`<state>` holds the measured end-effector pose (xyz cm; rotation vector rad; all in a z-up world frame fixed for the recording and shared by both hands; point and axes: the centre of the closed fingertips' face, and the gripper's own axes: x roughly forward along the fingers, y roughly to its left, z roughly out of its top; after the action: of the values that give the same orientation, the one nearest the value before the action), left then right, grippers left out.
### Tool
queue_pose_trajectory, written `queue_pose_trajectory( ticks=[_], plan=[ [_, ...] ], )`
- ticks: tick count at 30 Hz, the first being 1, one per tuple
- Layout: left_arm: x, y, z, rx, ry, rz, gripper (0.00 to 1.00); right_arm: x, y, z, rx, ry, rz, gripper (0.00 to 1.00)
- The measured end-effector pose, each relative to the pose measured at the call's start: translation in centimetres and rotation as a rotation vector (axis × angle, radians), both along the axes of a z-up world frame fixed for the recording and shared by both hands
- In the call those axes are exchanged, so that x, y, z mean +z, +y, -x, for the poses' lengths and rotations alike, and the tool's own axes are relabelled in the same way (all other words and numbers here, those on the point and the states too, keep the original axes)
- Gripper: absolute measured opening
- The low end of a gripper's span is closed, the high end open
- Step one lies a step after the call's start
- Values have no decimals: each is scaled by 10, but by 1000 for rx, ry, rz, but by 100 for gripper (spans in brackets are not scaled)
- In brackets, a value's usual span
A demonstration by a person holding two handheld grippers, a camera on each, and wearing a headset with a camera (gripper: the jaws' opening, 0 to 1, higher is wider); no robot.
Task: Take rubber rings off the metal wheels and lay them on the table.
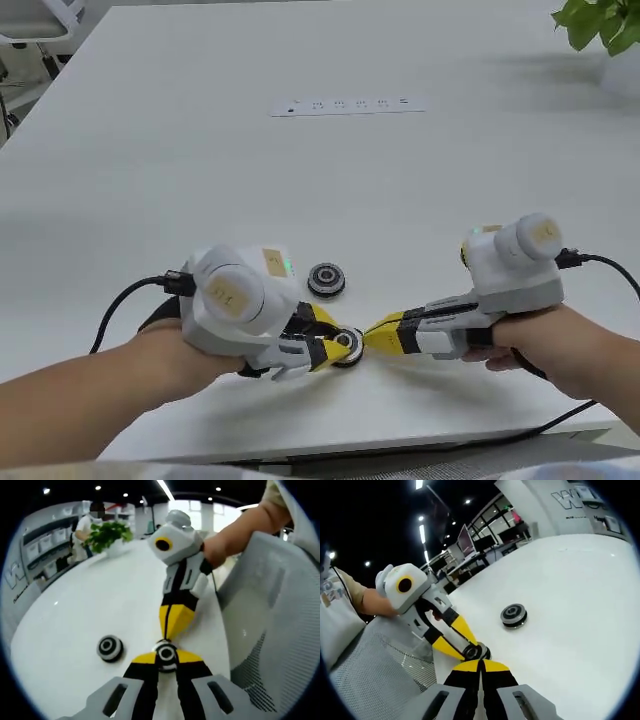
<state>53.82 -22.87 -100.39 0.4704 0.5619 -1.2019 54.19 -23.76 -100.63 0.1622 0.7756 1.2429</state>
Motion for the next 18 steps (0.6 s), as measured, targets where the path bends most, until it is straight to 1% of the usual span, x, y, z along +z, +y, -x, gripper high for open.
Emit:
queue_pose_trajectory(
  ticks=[3,12,16,18],
  plan=[
    [0,0,-1,5,-3,-9,13,0,0,0,-4,7,-6,0],
    [0,1,-1,17,-5,-14,12,3,4,2,-12,31,-26,0],
    [0,1,-1,17,-6,-17,12,4,4,3,-8,28,-31,0],
    [0,1,0,15,-7,-18,12,4,6,5,-4,35,-36,0]
  ],
)
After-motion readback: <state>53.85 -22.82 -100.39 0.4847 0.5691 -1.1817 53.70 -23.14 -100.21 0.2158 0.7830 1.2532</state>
